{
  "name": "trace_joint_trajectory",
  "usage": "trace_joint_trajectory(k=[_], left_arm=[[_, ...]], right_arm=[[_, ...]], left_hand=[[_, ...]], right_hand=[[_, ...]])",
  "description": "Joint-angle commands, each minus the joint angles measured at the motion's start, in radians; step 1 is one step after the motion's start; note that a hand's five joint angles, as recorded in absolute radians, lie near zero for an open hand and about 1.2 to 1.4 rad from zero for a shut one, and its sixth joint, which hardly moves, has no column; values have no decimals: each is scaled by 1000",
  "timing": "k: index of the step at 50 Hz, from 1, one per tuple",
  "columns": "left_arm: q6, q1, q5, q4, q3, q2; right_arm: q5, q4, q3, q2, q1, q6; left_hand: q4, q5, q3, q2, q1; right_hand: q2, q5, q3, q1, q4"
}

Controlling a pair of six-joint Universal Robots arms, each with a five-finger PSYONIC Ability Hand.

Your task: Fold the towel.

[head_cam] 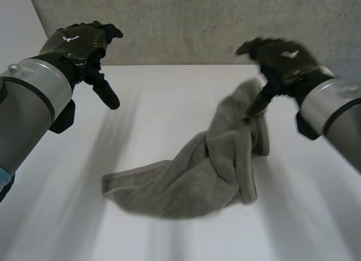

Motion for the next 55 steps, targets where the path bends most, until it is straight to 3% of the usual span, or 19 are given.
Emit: trace_joint_trajectory(k=[1,9,33,37,42,44,49,55], left_arm=[[-2,-4,-14,-22,8,-12],[-2,-5,-60,-48,25,-13],[-7,1,-60,-54,30,-15],[3,1,-54,-60,24,-13],[1,-4,-49,-86,-24,-15],[0,-4,-45,-88,-64,-16],[0,-5,-45,-69,-213,-35],[-8,-11,-37,29,-374,-91]], right_arm=[[80,7,11,-44,-79,60],[149,14,-1,-42,-102,54],[145,13,-1,-32,-107,19],[134,10,-4,-29,-104,-4],[47,16,-20,21,-95,-121],[-39,34,-38,83,-93,-234],[-131,100,-118,206,-76,-372],[-176,143,-208,341,-1,-486]], left_hand=[[15,-18,14,16,6],[15,-18,14,16,6],[12,-21,11,13,4],[121,87,119,121,112],[86,52,84,87,77],[39,5,37,39,30],[39,5,37,39,30],[33,-1,31,33,24]], right_hand=[[-86,-61,-77,-60,-95],[-86,-61,-77,-60,-95],[-86,-61,-77,-60,-95],[-86,-61,-77,-60,-95],[-86,-61,-77,-60,-95],[-86,-61,-77,-60,-95],[-86,-61,-77,-60,-95],[-86,-61,-77,-60,-95]])
